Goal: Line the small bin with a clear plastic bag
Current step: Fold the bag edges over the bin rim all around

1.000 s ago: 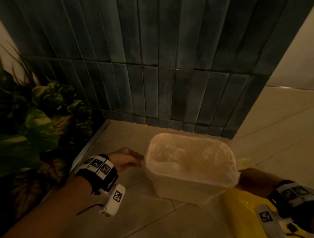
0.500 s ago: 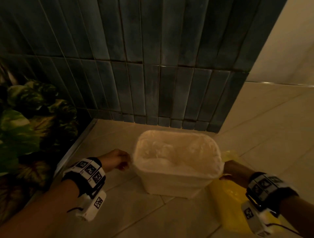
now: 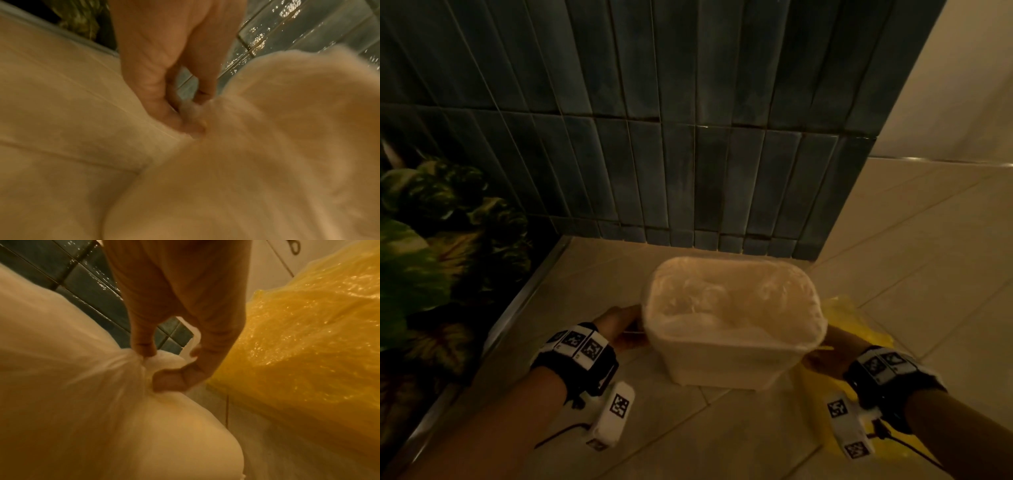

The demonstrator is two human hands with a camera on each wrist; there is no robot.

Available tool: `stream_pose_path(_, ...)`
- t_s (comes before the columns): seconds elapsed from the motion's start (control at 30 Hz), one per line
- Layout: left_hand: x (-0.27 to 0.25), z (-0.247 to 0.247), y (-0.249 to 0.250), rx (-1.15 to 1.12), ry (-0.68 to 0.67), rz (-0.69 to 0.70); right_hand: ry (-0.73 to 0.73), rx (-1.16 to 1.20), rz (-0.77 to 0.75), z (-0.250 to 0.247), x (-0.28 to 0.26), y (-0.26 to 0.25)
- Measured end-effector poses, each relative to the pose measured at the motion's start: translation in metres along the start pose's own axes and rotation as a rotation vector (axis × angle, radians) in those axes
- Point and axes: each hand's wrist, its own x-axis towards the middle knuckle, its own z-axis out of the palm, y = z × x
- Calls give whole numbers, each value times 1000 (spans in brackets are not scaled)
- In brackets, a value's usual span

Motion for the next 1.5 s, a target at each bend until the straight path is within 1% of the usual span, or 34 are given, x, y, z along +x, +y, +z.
stream_pose_path(0.03,-1,1,1,-29,23,19,16,21,-8,0,-1,-2)
stream_pose_path(0.07,-1,1,3,-35,53,40,32,-8,-19,-1,0,-5)
stream_pose_path(0.13,-3,2,6,27,112,70,60,-155,-50,1,3,-11)
stream_pose_path(0.23,-4,6,11,113,140,90,133,-392,-113,2,8,-19)
stream_pose_path(0.3,-7,8,13,164,141,101,120,-482,-143,3,7,-22)
stream_pose_path(0.37,-8,8,14,188,107,115,94,-524,-173,3,2,-24)
stream_pose_path(0.43,-8,4,14,173,69,114,47,-483,-189,4,-1,-26)
stream_pose_path(0.53,-9,-3,14,87,-36,76,-94,-306,-180,6,-6,-27)
stream_pose_path(0.57,-10,-4,14,59,-52,64,-107,-279,-173,6,-7,-28)
stream_pose_path(0.63,-11,-3,14,73,-80,71,-121,-304,-151,6,-10,-29)
stream_pose_path(0.7,-16,1,14,119,-102,88,-89,-371,-136,5,-11,-27)
stream_pose_path(0.77,-19,5,14,166,-78,105,-40,-481,-148,5,-8,-27)
stream_pose_path(0.87,-14,9,11,225,5,103,-26,-625,-169,7,0,-25)
stream_pose_path(0.93,-12,11,12,270,40,98,-44,-576,-169,6,-1,-25)
stream_pose_path(1.03,-10,8,14,346,65,87,-140,-441,-167,4,-10,-25)
stream_pose_path(1.1,-8,6,14,384,49,100,-158,-472,-185,2,-12,-27)
stream_pose_path(1.17,-8,8,16,406,41,118,-127,-584,-202,3,-12,-27)
stream_pose_path(1.23,-7,10,17,436,62,139,-91,-681,-238,7,-12,-27)
stream_pose_path(1.27,-7,11,16,437,82,142,-80,-692,-248,9,-14,-26)
stream_pose_path(1.3,-2,11,13,433,100,151,-72,-684,-260,10,-14,-26)
stream_pose_path(1.37,5,10,9,355,128,140,-91,-635,-270,10,-13,-24)
stream_pose_path(1.43,11,9,4,230,126,86,-121,-569,-254,10,-11,-22)
stream_pose_path(1.5,17,10,0,119,123,74,-121,-493,-249,10,-8,-19)
